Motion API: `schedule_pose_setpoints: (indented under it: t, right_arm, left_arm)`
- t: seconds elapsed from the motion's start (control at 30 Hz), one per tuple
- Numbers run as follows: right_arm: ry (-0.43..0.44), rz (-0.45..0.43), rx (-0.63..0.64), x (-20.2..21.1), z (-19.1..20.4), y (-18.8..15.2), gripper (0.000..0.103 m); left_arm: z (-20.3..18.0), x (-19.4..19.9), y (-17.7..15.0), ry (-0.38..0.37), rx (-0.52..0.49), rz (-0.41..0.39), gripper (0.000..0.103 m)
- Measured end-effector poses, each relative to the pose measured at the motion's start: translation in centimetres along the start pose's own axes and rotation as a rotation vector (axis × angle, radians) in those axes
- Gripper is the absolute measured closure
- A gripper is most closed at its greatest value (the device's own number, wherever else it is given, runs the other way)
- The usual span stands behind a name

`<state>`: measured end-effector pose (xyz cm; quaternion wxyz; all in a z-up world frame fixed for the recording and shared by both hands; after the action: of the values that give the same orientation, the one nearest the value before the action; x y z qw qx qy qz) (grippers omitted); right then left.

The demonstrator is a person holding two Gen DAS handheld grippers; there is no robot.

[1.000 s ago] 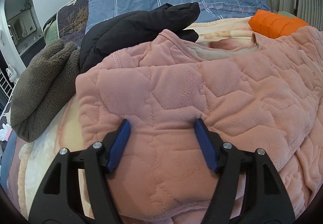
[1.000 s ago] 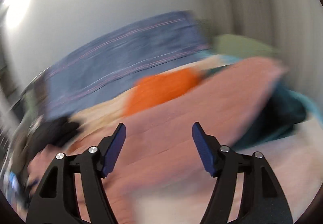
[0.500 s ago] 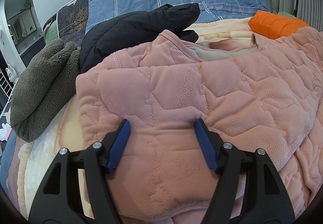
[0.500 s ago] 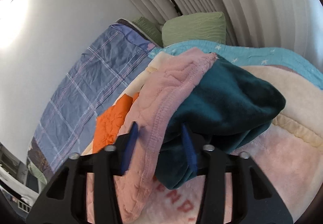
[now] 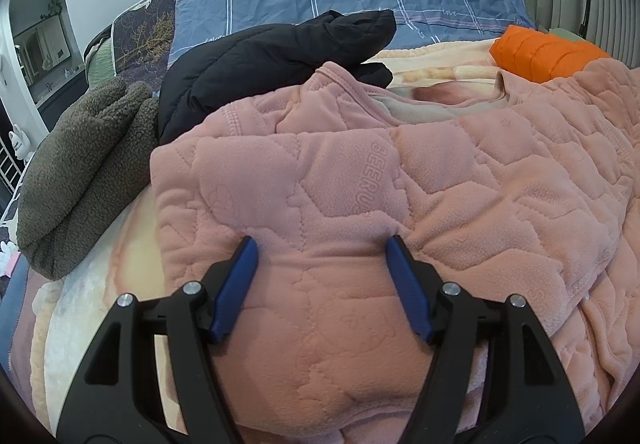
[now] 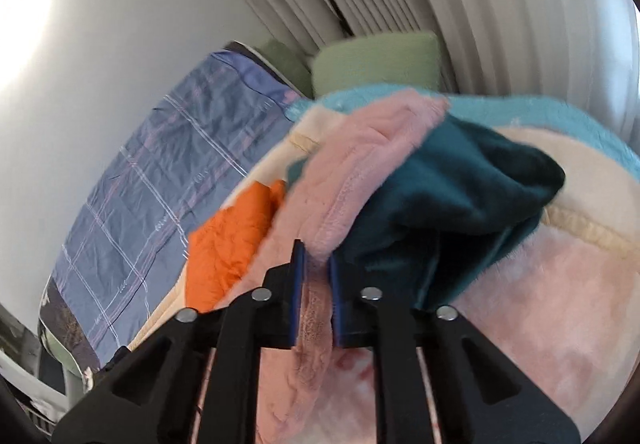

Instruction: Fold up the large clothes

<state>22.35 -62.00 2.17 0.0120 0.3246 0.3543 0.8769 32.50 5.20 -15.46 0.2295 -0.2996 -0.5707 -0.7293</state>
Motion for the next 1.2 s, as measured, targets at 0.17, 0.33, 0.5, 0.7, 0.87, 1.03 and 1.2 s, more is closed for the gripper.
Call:
schedule_pose_setpoints:
  t: [0.17, 0.33, 0.5, 0.7, 0.87, 1.03, 1.2]
  right_arm:
    - [0.171, -0.009, 0.124, 2.1, 8.0, -3.2, 0.095]
    - [0.400, 0.069, 0.479, 5.7, 19.6, -15.1, 0.095]
    - [0.538, 0.296, 0.767, 6.2, 23.7, -30.8, 0.093]
    - [0.498, 0.526, 0.881, 3.8, 19.9, -39.7, 0.071]
    - [0.531, 0.551, 0.804, 4.1, 18.3, -38.0, 0.054]
    - [0.525, 0.506, 0.687, 4.2, 17.1, -34.1, 0.051]
    - [0.500, 0.446, 0.613, 3.5, 15.8, -31.9, 0.051]
  left_arm:
    - [0.2, 0.2, 0.1, -0.034, 0.030, -0.013, 0.034]
    - [0.4, 0.6, 0.3, -0.107, 0.077, -0.037, 0.029]
    - [0.5, 1.8, 0.6, -0.220, 0.146, -0.091, 0.018]
    - [1.3, 3.3, 0.7, -0.387, 0.285, -0.142, 0.012]
    - [1.2, 4.0, 1.0, -0.465, 0.337, -0.156, 0.010]
    - [0.5, 5.3, 1.6, -0.511, 0.349, -0.173, 0.010]
    - [-1.7, 6.8, 3.3, -0.587, 0.305, -0.189, 0.006]
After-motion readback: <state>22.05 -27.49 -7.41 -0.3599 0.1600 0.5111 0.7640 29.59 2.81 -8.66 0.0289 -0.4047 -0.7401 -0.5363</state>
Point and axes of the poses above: each gripper's, at about its wrist camera, not at the fingertips, and x roughly against the way its jaws point, z to its left, y to its top, the point moved 10 cm from there along -x, roughly the way its jaws point, and after that the axes turned 3 degrees about -x, right-handed, at the moved point
